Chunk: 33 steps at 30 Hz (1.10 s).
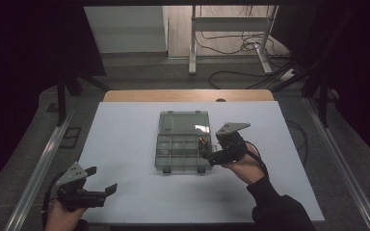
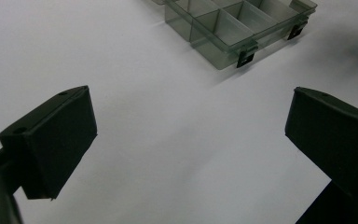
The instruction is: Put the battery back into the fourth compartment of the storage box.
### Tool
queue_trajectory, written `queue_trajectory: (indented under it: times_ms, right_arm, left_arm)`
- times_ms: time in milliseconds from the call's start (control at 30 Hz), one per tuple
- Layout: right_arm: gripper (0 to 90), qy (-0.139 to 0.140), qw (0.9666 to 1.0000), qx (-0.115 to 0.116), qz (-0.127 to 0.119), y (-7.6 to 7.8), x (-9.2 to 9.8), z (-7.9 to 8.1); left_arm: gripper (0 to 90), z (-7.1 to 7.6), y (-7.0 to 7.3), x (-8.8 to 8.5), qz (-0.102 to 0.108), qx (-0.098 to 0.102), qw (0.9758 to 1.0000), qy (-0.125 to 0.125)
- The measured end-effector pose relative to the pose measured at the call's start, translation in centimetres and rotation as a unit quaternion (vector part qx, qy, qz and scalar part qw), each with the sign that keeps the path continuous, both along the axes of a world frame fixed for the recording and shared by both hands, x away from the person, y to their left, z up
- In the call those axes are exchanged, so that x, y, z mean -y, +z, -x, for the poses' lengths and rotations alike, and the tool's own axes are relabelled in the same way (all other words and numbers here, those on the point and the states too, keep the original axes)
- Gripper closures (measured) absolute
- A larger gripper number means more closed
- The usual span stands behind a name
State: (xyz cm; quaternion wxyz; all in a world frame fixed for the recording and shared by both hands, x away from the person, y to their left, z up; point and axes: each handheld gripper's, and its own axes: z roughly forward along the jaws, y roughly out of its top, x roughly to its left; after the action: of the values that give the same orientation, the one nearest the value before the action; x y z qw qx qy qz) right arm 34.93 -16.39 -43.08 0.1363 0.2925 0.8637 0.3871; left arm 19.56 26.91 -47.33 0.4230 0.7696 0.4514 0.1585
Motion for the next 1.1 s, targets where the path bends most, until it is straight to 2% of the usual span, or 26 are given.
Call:
queue_trajectory:
  times_ms: [533, 667, 1100]
  right_arm:
    - [0.4, -0.001, 1.0, -0.004, -0.008, 0.2, 1.1, 2.2]
    - [0.0, -0.003, 1.0, -0.002, -0.009, 0.1, 1.5, 2.7]
    - [0.0, -0.017, 0.9993, 0.001, -0.034, 0.5, 3.5, 4.9]
  left_arm:
    - [1.7, 0.1, 0.0, 0.0, 0.002, 0.005, 1.0, -0.004]
    - [1.6, 0.1, 0.0, 0.0, 0.003, 0.006, 1.0, -0.004]
    - [1.4, 0.0, 0.0, 0.1, 0.001, 0.006, 1.0, -0.005]
